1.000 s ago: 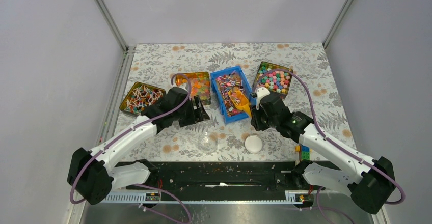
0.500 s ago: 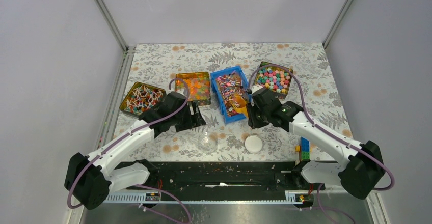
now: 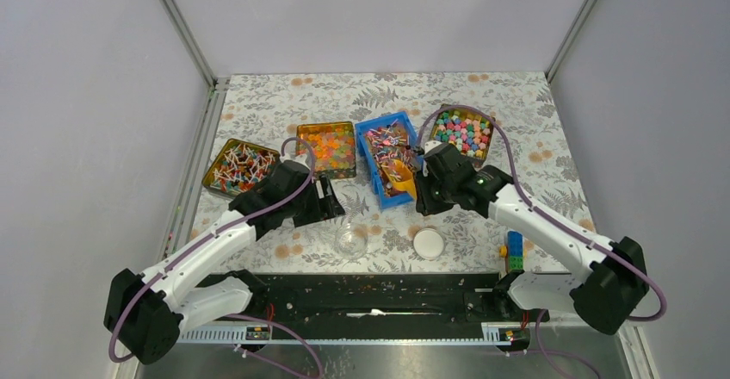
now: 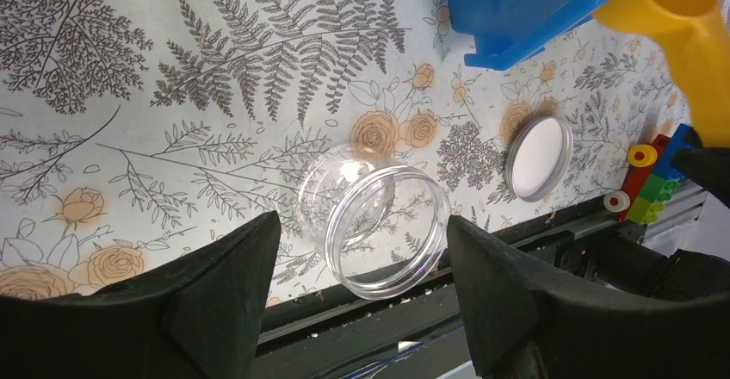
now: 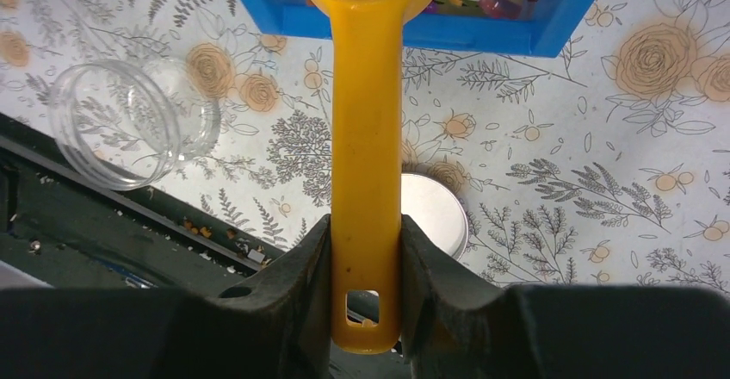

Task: Pack the candies
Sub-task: Scoop the fake candies from the storage box.

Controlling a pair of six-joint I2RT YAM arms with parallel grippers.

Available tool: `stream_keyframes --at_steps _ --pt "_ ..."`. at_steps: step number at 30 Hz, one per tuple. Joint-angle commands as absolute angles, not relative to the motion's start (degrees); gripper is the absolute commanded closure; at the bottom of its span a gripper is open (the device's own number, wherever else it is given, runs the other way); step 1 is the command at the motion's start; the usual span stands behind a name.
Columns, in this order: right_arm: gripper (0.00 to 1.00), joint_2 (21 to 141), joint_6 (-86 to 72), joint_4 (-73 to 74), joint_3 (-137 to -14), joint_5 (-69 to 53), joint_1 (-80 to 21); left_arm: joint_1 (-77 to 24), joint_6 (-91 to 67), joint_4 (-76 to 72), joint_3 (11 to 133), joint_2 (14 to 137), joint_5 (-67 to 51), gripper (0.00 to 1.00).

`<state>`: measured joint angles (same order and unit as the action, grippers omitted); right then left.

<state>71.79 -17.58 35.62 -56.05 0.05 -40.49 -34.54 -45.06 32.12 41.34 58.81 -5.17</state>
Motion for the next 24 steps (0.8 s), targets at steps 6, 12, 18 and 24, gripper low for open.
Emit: stream_keyframes --at_steps 6,12,18,24 --pt "1.00 63.8 -11.6 35.3 -56.7 -0.3 -40.2 -34.3 -45.5 31.4 40.2 56.2 -3.1 0.28" --pt "1.00 61.6 -7.5 35.8 -55.6 -0.3 -40.1 -34.3 -45.3 31.4 40.4 56.9 -2.9 0.28" --pt "1.00 60.0 -5.4 37.0 -56.0 -2.1 -40.2 -34.3 -45.2 31.2 40.1 57.7 -3.4 0.29" --pt "1.00 58.2 -3.8 38.8 -56.8 -3.0 -41.0 -34.3 -45.0 31.3 39.4 57.0 -3.4 0.29"
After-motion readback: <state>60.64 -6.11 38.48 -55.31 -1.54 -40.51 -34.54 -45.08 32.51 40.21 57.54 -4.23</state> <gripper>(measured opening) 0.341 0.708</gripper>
